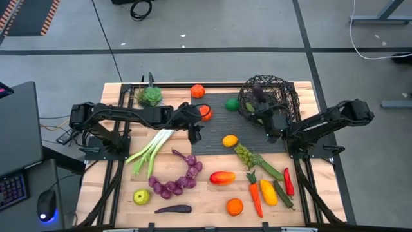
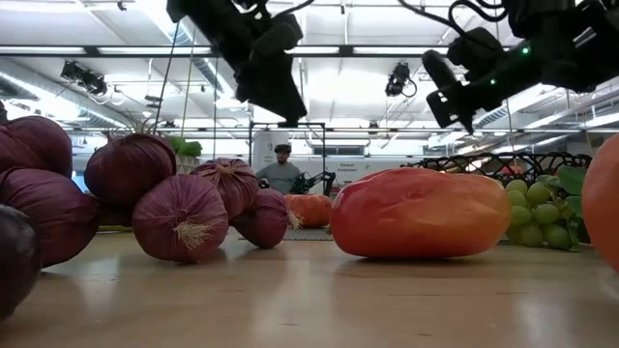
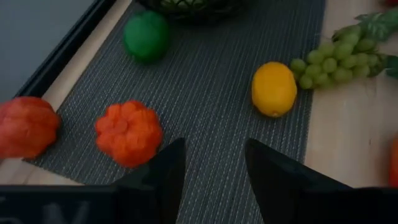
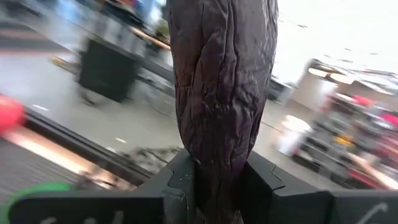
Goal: Build produce basket
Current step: Put the top purple eggplant into the black basket, then put the yellow lemon into the black basket
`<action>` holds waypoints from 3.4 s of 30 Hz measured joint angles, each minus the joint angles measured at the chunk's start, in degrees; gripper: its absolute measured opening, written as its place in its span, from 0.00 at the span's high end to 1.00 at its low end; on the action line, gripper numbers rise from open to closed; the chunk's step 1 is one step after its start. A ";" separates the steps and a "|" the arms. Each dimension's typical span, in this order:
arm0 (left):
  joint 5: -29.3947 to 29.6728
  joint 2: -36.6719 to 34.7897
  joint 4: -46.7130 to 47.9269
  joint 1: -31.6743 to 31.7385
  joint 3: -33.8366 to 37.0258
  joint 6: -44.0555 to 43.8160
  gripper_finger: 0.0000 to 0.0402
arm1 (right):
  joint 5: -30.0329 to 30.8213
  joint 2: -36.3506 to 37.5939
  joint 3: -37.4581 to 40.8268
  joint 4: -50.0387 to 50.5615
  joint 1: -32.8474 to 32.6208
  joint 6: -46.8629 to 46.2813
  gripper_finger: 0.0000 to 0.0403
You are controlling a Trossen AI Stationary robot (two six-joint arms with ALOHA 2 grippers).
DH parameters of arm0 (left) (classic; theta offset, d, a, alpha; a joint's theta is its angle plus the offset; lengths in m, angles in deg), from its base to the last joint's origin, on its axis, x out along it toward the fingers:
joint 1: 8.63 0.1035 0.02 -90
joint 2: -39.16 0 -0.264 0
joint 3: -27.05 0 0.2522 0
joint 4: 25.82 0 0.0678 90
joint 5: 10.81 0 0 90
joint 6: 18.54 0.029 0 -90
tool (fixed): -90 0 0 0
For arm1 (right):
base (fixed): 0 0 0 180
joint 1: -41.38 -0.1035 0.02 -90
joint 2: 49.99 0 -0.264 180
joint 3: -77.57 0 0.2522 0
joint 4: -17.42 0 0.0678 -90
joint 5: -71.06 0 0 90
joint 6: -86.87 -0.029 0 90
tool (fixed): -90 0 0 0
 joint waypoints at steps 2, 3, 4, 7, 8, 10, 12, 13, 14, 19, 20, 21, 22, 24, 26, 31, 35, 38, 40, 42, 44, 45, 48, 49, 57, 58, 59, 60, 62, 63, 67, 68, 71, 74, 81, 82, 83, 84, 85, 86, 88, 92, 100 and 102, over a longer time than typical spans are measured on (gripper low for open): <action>0.00 0.00 -1.08 -0.02 0.01 0.84 0.57 | -4.12 0.22 0.12 0.16 1.02 -1.69 0.77; -0.02 -0.02 -1.32 -0.02 0.01 1.40 0.57 | -5.11 0.29 0.12 -0.01 1.45 -2.39 0.77; -0.04 -0.17 -1.34 -0.02 0.02 2.38 0.57 | -5.42 0.41 0.12 0.03 1.90 -3.08 0.77; 0.01 -0.74 -1.58 0.02 0.05 4.86 0.57 | -6.58 0.63 0.12 0.68 3.97 -4.42 0.77; 0.02 -0.74 -1.60 0.15 0.05 5.71 0.57 | -8.09 0.63 0.12 1.14 4.74 -4.43 0.77; -0.02 -0.68 -1.17 0.46 0.05 6.87 0.57 | -14.97 0.63 0.12 3.10 6.75 -5.32 0.77; -0.02 -0.70 -1.34 0.90 0.05 7.32 0.57 | -23.41 0.58 0.12 5.60 9.47 -7.73 0.77; 0.00 -0.68 -1.33 1.24 0.05 7.60 0.57 | -27.55 0.58 0.12 6.79 11.14 -9.21 0.77; -0.01 -0.68 -1.31 1.63 0.05 7.75 0.57 | -31.35 0.58 0.12 8.04 12.98 -10.69 0.77; 0.00 -0.68 -1.32 4.08 0.05 10.15 0.57 | -49.82 0.58 -0.37 11.16 21.87 -13.98 0.77; 0.00 -0.68 -1.34 4.65 0.05 10.50 0.57 | -52.47 0.61 -0.94 11.92 23.45 -14.34 0.77; 0.00 -0.68 -1.34 5.23 0.05 11.00 0.57 | -54.91 0.82 -1.70 13.14 25.08 -14.45 0.77; -0.02 -0.68 -1.34 5.92 0.05 11.50 0.57 | -57.00 1.07 -2.74 15.24 26.52 -14.59 0.77; -0.01 -0.68 -1.44 7.23 0.05 11.96 0.57 | -60.72 1.97 -5.44 22.15 29.26 -15.74 0.77; 0.00 -0.68 -1.56 8.57 0.05 12.23 0.57 | -64.99 3.03 -9.04 31.49 31.77 -17.66 0.77; 0.00 -0.68 -1.61 11.46 0.05 12.24 0.57 | -72.61 6.01 -18.48 54.65 36.20 -23.72 0.77; 0.00 -0.68 -1.58 12.51 0.05 11.78 0.57 | -73.22 8.86 -25.07 70.00 37.47 -29.26 0.77; -0.02 -0.68 -1.56 12.42 0.05 10.94 0.57 | -72.53 11.17 -28.82 79.97 37.49 -32.01 0.77; -0.04 -0.68 -1.52 12.00 0.05 9.48 0.57 | -71.71 12.55 -30.53 86.25 37.46 -34.06 0.77; -0.07 -0.68 -1.20 11.46 0.05 8.18 0.57 | -71.28 14.06 -31.30 91.10 37.46 -36.13 0.77; -0.07 -0.66 -1.06 10.78 0.05 7.22 0.57 | -71.06 15.22 -31.35 94.17 37.56 -38.11 0.77; -0.07 -0.66 -1.02 10.45 0.05 6.83 0.57 | -71.00 15.48 -31.35 95.74 37.75 -38.99 0.77; -0.09 -0.66 -0.41 9.51 0.05 4.89 0.57 | -72.59 15.19 -31.37 102.12 38.23 -39.45 0.76; -0.09 -0.66 -0.07 9.18 0.05 4.36 0.57 | -72.78 14.89 -31.37 104.82 38.28 -39.05 0.74; -3.87 -0.56 5.23 5.43 -2.51 5.45 0.51 | -72.29 14.42 -30.08 110.81 37.68 -37.12 0.45; -3.91 -0.50 7.00 4.87 -3.25 5.42 0.49 | -72.19 14.42 -30.08 110.49 37.69 -37.04 0.41; -4.02 -0.45 9.14 4.42 -4.05 5.01 0.47 | -72.20 14.48 -30.08 110.19 37.69 -36.98 0.37; -4.06 -0.42 11.29 3.99 -4.95 3.80 0.45 | -72.57 14.62 -30.08 109.86 37.70 -36.92 0.32; -4.04 -0.42 15.85 3.43 -6.71 0.77 0.40 | -75.89 15.14 -30.21 108.63 37.67 -37.39 0.24; -4.11 -0.42 18.48 3.15 -7.37 -0.71 0.38 | -78.92 15.54 -30.37 107.34 37.45 -38.23 0.21; -12.18 -0.42 27.32 2.10 -7.80 -6.74 0.29 | -92.01 17.81 -30.80 99.08 34.40 -40.31 0.12; -14.98 -0.42 29.20 1.58 -7.82 -8.10 0.27 | -94.44 18.14 -30.80 97.07 33.30 -40.33 0.11; -18.01 -0.42 32.58 -1.01 -7.82 -10.30 0.23 | -96.88 18.65 -30.80 93.22 29.90 -41.04 0.11; -15.84 -0.42 33.10 -3.93 -7.82 -11.00 0.22 | -95.89 18.34 -30.80 92.61 26.70 -41.17 0.12; -13.59 3.12 34.90 -8.22 -7.51 -12.31 0.22 | -93.42 16.18 -30.80 92.60 19.50 -41.51 0.14; -14.15 3.67 35.18 -8.91 -7.51 -12.33 0.22 | -93.40 15.86 -30.80 92.60 18.56 -41.55 0.14; -14.89 4.12 35.11 -9.70 -7.51 -12.33 0.22 | -93.42 15.62 -30.80 92.57 17.55 -41.83 0.14; -15.49 4.56 34.81 -10.54 -7.50 -12.36 0.22 | -93.43 15.26 -30.80 92.67 16.50 -42.29 0.14; -15.65 4.88 34.07 -11.35 -7.49 -12.37 0.22 | -93.49 14.89 -30.80 92.71 15.40 -42.98 0.14; -15.68 5.07 32.89 -12.08 -7.49 -12.37 0.22 | -93.55 14.52 -30.80 92.68 14.26 -43.39 0.14; -15.87 5.50 29.84 -13.07 -7.49 -12.37 0.22 | -93.88 13.57 -30.80 92.02 12.02 -43.21 0.14; -15.36 6.05 24.70 -13.53 -7.51 -12.41 0.22 | -93.85 10.51 -30.80 89.91 6.67 -42.00 0.14; -5.31 6.88 15.37 -13.51 -7.44 -12.10 0.22 | -75.27 2.27 -30.78 87.34 -2.92 -40.22 0.14; -2.94 7.24 12.61 -13.50 -7.53 -13.43 0.22 | -73.21 0.01 -30.78 87.31 -3.63 -40.22 0.14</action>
